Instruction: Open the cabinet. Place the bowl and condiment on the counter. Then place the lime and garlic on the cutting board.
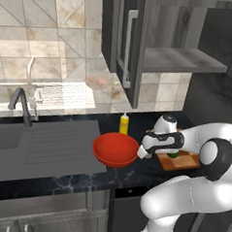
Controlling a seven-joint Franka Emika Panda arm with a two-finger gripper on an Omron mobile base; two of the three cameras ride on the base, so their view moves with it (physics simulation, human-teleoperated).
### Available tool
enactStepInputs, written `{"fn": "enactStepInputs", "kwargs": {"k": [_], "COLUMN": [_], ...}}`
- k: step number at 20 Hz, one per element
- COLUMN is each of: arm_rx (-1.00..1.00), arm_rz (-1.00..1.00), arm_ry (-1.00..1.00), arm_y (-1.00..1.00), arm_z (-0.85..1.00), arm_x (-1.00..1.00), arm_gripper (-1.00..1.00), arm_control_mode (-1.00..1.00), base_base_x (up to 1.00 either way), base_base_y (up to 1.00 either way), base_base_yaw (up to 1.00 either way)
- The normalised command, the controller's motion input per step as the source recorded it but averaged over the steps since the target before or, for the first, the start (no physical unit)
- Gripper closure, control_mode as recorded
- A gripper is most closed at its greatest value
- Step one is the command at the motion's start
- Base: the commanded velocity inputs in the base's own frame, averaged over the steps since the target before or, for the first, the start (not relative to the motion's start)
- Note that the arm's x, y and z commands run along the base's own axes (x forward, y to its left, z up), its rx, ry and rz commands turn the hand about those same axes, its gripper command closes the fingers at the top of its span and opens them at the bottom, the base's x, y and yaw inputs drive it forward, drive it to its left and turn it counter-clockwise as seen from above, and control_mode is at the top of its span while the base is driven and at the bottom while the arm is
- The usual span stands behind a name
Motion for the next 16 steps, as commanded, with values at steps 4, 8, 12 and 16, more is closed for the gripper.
{"fn": "enactStepInputs", "kwargs": {"k": [4,8,12,16], "arm_rx": [0.0,-0.04,-0.06,-0.03], "arm_rz": [0.2,0.18,0.12,0.06], "arm_ry": [0.0,-0.01,-0.02,0.0], "arm_y": [0.0,0.0,0.0,0.0], "arm_z": [-0.22,-0.12,0.0,-0.02], "arm_x": [0.21,0.06,-0.11,-0.35], "arm_gripper": [-1.0,-1.0,-1.0,-1.0], "arm_control_mode": [-1.0,-1.0,-1.0,-1.0], "base_base_x": [0.0,0.0,0.0,0.0], "base_base_y": [0.0,0.0,0.0,0.0], "base_base_yaw": [0.0,0.0,0.0,0.0]}}
